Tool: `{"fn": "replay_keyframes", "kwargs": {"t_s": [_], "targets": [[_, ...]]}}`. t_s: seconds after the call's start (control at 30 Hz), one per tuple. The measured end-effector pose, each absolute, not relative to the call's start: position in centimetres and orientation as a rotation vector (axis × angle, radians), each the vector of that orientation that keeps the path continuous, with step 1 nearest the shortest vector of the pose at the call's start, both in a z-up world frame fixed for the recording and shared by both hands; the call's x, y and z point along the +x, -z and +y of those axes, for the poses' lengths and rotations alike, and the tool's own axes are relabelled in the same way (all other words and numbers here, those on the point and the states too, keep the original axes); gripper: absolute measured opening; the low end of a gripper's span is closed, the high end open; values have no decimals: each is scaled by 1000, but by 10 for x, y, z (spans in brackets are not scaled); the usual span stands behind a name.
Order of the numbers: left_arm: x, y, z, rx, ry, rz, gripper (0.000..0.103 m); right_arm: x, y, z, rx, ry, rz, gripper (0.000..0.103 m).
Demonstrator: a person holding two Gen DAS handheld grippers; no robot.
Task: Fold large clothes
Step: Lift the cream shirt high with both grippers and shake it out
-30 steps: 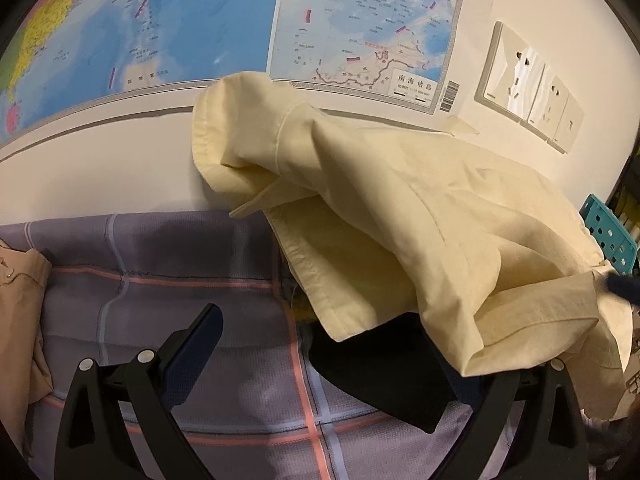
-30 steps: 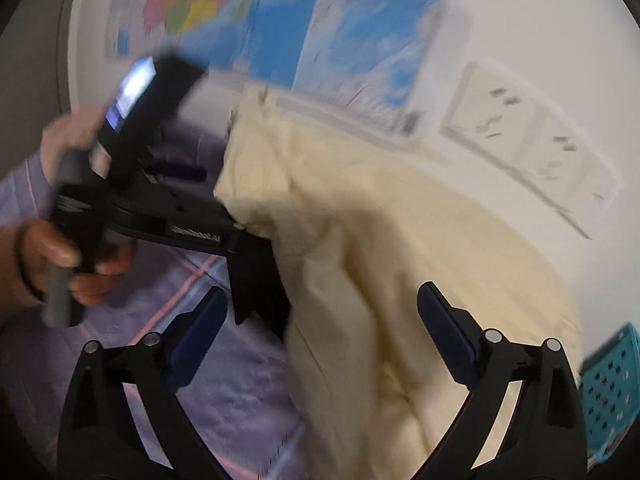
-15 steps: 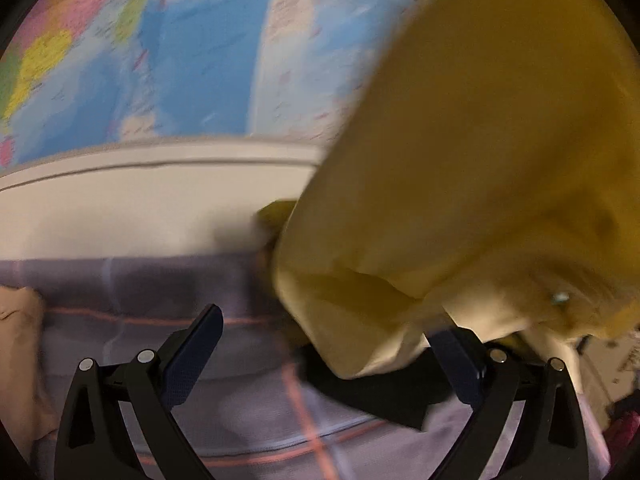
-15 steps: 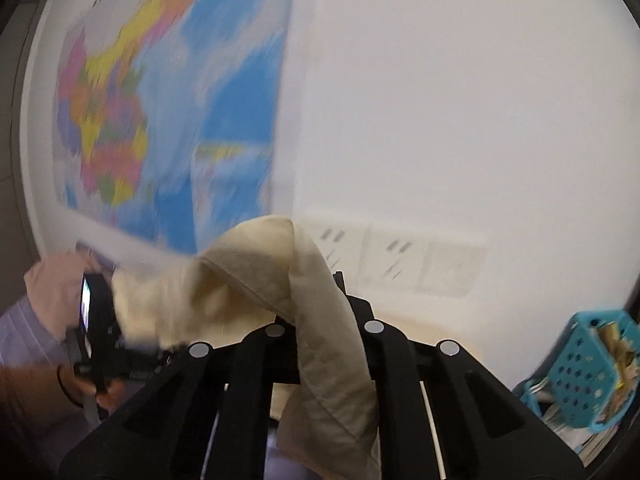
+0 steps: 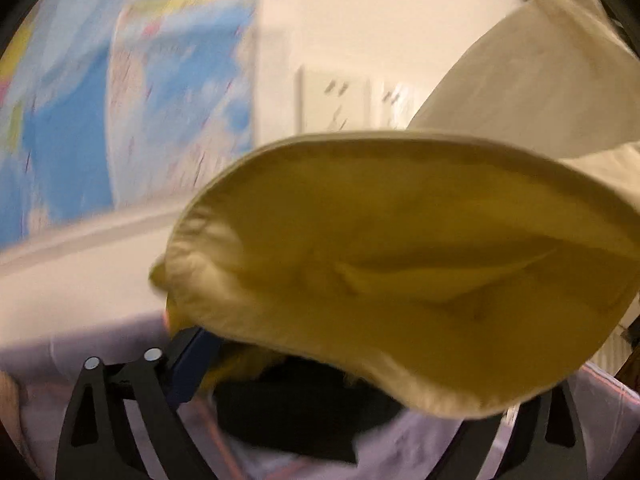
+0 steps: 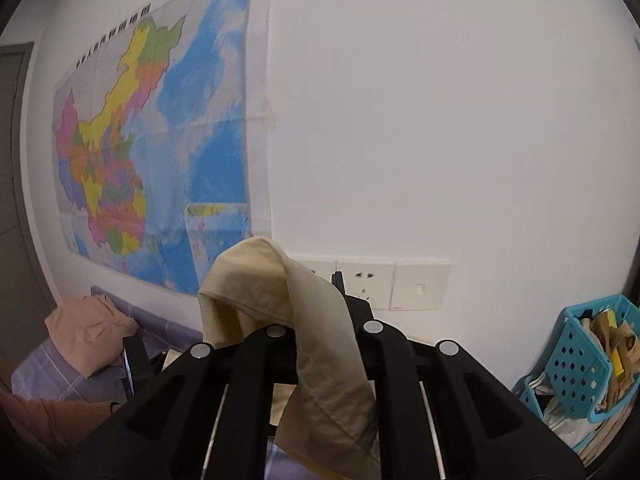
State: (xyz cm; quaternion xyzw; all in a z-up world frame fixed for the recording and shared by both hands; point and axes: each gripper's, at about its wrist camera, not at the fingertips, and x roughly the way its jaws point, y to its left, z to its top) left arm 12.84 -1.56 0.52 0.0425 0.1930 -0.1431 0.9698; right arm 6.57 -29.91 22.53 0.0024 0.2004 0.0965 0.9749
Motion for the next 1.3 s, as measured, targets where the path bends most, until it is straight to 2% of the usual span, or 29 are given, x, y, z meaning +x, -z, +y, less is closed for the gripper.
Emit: {"fn": "replay_keyframes", "kwargs": {"t_s": [0.03, 0.07, 0.13, 0.2, 0.4, 0.53, 0.6, 0.67, 0.7, 0.9, 1.03, 1.13, 1.3], "targets": [[131, -9, -21, 107, 300, 373, 71, 63, -229, -303, 16, -194, 395, 8], [134, -13, -27, 119, 309, 368, 42, 61, -234, -308, 28, -190, 386, 8], [141, -26, -39, 120, 329, 375, 10, 54, -247, -316, 30, -159, 367, 8], [140, -48, -46, 108, 348, 331, 4, 44, -265, -327, 38, -131, 349, 7], [99, -148, -63, 53, 425, 124, 0, -9, -344, -346, 25, -60, 209, 7], [50, -224, -57, -4, 453, -62, 1, -53, -393, -341, -5, -69, 135, 6], [18, -237, -44, -18, 546, -108, 9, -71, -404, -331, -41, -56, 127, 6], [1, -216, -38, 23, 640, -120, 66, -81, -405, -324, -53, -66, 122, 6], [0, -204, -35, 42, 671, -105, 73, -89, -404, -322, -52, -71, 124, 6], [-12, -90, -45, 1, 876, 85, 73, -119, -387, -321, -10, -90, 144, 6], [10, -48, -53, 62, 969, 215, 76, -136, -381, -318, -1, -85, 142, 6], [29, -35, -73, 111, 966, 266, 77, -147, -383, -315, -6, -91, 129, 6], [50, -53, -114, 98, 990, 236, 77, -157, -393, -302, -30, -119, 101, 6]]}}
